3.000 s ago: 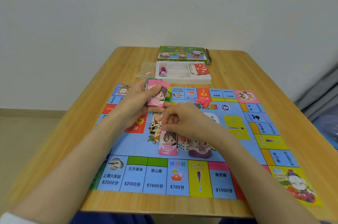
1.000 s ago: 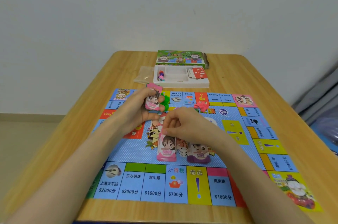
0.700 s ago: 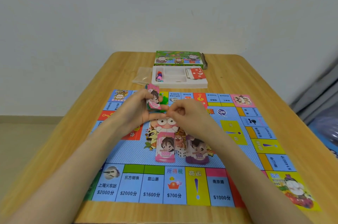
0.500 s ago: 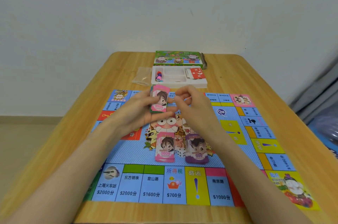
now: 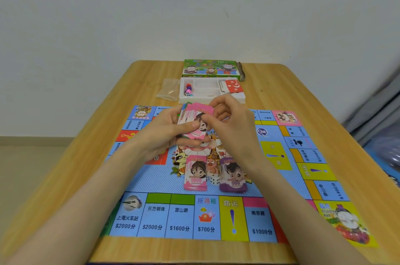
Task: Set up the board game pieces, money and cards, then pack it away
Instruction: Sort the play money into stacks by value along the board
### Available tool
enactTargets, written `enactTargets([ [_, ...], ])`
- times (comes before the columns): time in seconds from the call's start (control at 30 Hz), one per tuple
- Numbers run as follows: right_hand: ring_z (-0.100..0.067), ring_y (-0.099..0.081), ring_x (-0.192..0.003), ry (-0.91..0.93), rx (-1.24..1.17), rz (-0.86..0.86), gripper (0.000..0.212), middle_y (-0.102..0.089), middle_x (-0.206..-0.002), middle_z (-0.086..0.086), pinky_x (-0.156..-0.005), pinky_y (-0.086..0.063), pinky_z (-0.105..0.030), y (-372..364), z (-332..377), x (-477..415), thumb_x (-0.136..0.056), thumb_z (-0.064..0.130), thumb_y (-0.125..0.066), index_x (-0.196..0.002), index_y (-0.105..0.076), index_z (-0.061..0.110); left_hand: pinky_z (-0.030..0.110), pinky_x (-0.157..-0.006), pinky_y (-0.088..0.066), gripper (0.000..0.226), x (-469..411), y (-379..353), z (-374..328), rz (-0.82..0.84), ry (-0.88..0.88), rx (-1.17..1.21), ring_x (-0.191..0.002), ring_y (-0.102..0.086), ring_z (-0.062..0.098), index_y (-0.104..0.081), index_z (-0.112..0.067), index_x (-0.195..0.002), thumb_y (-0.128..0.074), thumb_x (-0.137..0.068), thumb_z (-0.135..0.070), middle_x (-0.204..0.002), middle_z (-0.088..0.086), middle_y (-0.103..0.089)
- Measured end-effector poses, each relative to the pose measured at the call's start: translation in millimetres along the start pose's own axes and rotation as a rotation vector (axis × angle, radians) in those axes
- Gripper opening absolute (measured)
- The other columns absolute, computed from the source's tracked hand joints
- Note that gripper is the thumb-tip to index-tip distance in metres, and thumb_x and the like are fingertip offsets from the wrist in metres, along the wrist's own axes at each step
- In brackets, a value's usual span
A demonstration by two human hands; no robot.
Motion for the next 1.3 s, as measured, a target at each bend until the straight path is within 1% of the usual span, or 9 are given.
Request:
enactTargets([
  [0.23, -0.010, -0.055, -0.057, 0.010, 0.021, -0.002, 0.016, -0.056, -0.061, 0.003, -0.055, -0.043, -0.022, -0.5, -1.5, -0.6, -0.081, 0.008, -0.070, -0.087, -0.058, 0.015, 0.028, -0.059, -0.060, 0.031, -0.3, 0.8, 1.3, -0.020, -0.010, -0.026, -0.076, -0.072, 0.030, -0.059, -0.010, -0.112, -0.060, -0.082, 0.001, -0.097, 0.014, -0.072],
  [0.5, -0.004, -0.046, -0.057, 0.024, 0.030, -0.015, 0.018, -0.049, -0.061, 0.009, -0.055, -0.039, -0.018, 1.0, -0.8, 0.0, -0.079, 0.010, -0.073, -0.089, -0.058, 0.014, 0.022, -0.053, -0.057, 0.042, -1.7, 1.7, 1.8, -0.095, -0.021, -0.060, -0.071, -0.073, 0.024, -0.060, -0.009, -0.110, -0.068, -0.068, -0.007, -0.086, 0.002, -0.074],
  [0.67, -0.003, -0.047, -0.059, 0.016, 0.073, -0.032, 0.013, -0.050, -0.063, 0.006, -0.055, -0.040, -0.017, 0.6, -2.8, -2.0, -0.085, 0.007, -0.066, -0.089, -0.058, 0.016, 0.022, -0.053, -0.057, 0.034, -0.7, 0.1, 0.1, -0.100, -0.010, -0.011, -0.070, -0.073, 0.022, -0.061, -0.010, -0.107, -0.064, -0.074, -0.015, -0.084, 0.006, -0.074],
  [0.87, 0.001, -0.048, -0.059, -0.074, -0.042, -0.073, 0.018, -0.052, -0.068, 0.008, -0.056, -0.040, -0.015, 6.2, -2.2, -6.1, -0.092, 0.004, -0.053, -0.081, -0.054, 0.018, 0.021, -0.051, -0.056, 0.017, -4.2, 6.6, -0.5, -0.268, -0.035, 0.055, -0.066, -0.071, 0.016, -0.059, -0.007, -0.106, -0.057, -0.089, -0.004, -0.084, 0.007, -0.073],
  [1.0, 0.002, -0.054, -0.054, -0.244, -0.094, 0.221, 0.007, -0.062, -0.060, 0.007, -0.054, -0.042, -0.011, 10.5, 0.9, -7.6, -0.088, 0.014, -0.064, -0.082, -0.062, 0.011, 0.020, -0.049, -0.055, 0.023, -4.6, 9.0, -0.9, -0.326, -0.051, 0.062, -0.065, -0.070, 0.012, -0.056, -0.004, -0.113, -0.056, -0.090, -0.004, -0.090, 0.010, -0.069],
  [1.1, -0.007, -0.066, -0.092, -0.258, 0.034, 0.502, 0.013, -0.066, -0.064, -0.005, -0.081, -0.050, -0.020, 5.7, 0.0, -3.8, -0.083, 0.021, -0.070, -0.077, -0.066, 0.011, 0.020, -0.051, -0.056, 0.025, -3.5, 9.0, -1.8, -0.303, -0.058, 0.067, -0.066, -0.071, 0.015, -0.056, -0.004, -0.115, -0.056, -0.090, -0.005, -0.091, 0.009, -0.072],
  [1.17, 0.006, -0.056, -0.105, -0.244, 0.129, 0.621, 0.012, -0.062, -0.054, 0.002, -0.083, -0.043, -0.005, 2.1, -1.3, -0.8, -0.084, 0.017, -0.069, -0.078, -0.067, 0.007, 0.021, -0.052, -0.056, 0.020, -2.9, 8.3, -2.2, -0.280, -0.054, 0.059, -0.066, -0.072, 0.016, -0.057, -0.007, -0.111, -0.055, -0.091, -0.005, -0.085, 0.006, -0.075],
  [1.2, 0.015, -0.052, -0.100, -0.238, 0.167, 0.655, 0.011, -0.060, -0.051, 0.006, -0.077, -0.039, 0.001, 0.7, -1.7, 0.0, -0.084, 0.015, -0.069, -0.079, -0.067, 0.005, 0.021, -0.052, -0.057, 0.017, -2.7, 7.9, -2.2, -0.274, -0.054, 0.051, -0.066, -0.072, 0.016, -0.058, -0.009, -0.107, -0.055, -0.091, -0.005, -0.083, 0.004, -0.075],
  [1.3, 0.026, -0.048, -0.062, -0.229, 0.213, 0.680, 0.006, -0.060, -0.058, 0.006, -0.072, -0.039, -0.002, -1.0, -3.4, 0.5, -0.084, 0.012, -0.069, -0.082, -0.067, 0.008, 0.021, -0.053, -0.057, 0.013, -2.7, 7.3, -2.1, -0.276, -0.052, 0.046, -0.066, -0.072, 0.016, -0.058, -0.010, -0.103, -0.055, -0.091, -0.005, -0.079, 0.002, -0.075],
])
Point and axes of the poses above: each hand's wrist, its own x-axis away from the middle knuckle, its own y-axis out of the back of the hand, z = x × y, the point moved 1 cm from there along -x, towards the middle knuckle
